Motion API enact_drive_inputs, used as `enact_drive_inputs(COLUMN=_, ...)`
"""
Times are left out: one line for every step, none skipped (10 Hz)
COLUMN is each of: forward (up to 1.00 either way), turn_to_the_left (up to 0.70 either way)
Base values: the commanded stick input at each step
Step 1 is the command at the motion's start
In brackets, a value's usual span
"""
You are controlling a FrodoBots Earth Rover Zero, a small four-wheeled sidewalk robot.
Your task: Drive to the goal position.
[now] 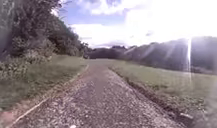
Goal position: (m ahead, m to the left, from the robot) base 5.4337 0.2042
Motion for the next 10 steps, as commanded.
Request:
enact_drive_inputs(forward=0.7, turn_to_the_left=0.0)
enact_drive_inputs(forward=0.7, turn_to_the_left=0.0)
enact_drive_inputs(forward=0.7, turn_to_the_left=0.0)
enact_drive_inputs(forward=0.7, turn_to_the_left=0.0)
enact_drive_inputs(forward=0.7, turn_to_the_left=0.0)
enact_drive_inputs(forward=0.7, turn_to_the_left=0.0)
enact_drive_inputs(forward=0.7, turn_to_the_left=0.0)
enact_drive_inputs(forward=0.7, turn_to_the_left=0.0)
enact_drive_inputs(forward=0.7, turn_to_the_left=0.0)
enact_drive_inputs(forward=0.7, turn_to_the_left=0.0)
